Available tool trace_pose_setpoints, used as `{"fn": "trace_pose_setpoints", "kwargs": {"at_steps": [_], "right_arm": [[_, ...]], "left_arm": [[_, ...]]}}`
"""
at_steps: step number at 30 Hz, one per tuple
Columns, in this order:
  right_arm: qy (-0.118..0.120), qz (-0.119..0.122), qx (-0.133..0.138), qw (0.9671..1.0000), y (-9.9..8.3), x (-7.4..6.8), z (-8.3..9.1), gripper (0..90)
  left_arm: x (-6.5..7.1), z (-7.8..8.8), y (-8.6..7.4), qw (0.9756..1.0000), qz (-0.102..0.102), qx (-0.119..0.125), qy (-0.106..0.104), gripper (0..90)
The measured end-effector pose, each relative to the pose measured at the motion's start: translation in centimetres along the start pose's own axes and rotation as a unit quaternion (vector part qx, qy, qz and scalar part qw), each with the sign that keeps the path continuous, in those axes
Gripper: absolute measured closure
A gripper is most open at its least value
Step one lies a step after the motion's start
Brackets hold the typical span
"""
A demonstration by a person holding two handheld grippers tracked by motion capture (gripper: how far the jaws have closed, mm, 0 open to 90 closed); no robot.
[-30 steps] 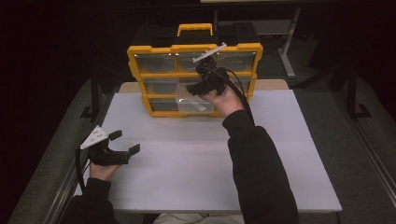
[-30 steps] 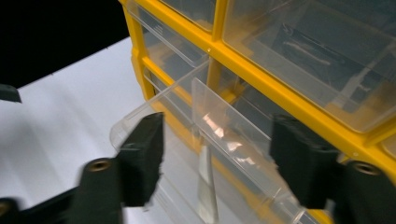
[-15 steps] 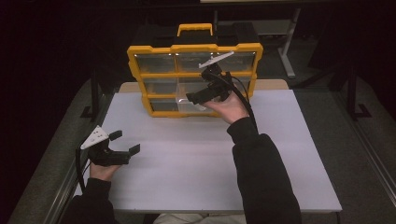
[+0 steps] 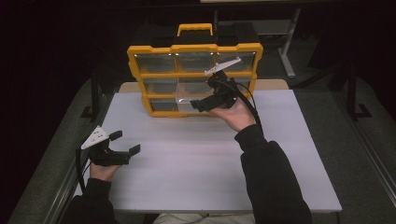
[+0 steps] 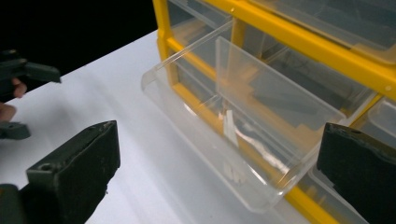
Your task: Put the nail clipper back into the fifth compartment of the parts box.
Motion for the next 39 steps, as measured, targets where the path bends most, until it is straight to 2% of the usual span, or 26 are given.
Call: {"fn": "trace_pose_setpoints", "kwargs": {"at_steps": [8,11,19,28,39], "right_arm": [[0.011,-0.001,0.007,0.9999,-1.0,0.3,0.8,0.0],[0.007,-0.002,0.005,1.0000,-1.6,0.4,0.9,0.0],[0.015,0.006,0.001,0.9999,-3.0,0.1,0.9,0.0],[0.009,-0.006,0.008,0.9999,-4.6,0.6,0.8,0.0],[0.022,-0.025,0.005,0.9994,-7.1,1.4,0.6,0.0]], "left_arm": [[0.0,0.0,0.0,1.0000,0.000,0.000,0.000,0.0],[0.0,0.0,0.0,1.0000,0.000,0.000,0.000,0.0],[0.0,0.0,-0.1,1.0000,-0.002,-0.001,0.000,0.0],[0.0,0.1,-0.1,1.0000,0.001,-0.001,0.000,0.0],[0.0,0.0,-0.2,1.0000,0.004,-0.001,0.001,0.0]]}}
Point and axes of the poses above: each handheld gripper's, and its own axes: z roughly backward along the jaws, y roughly out of its top, x roughly to its right, the point moved 10 cm from there along -z, roughly forward along the jaws, and after that the axes turned 11 degrees about -x, right-handed, at the moved point
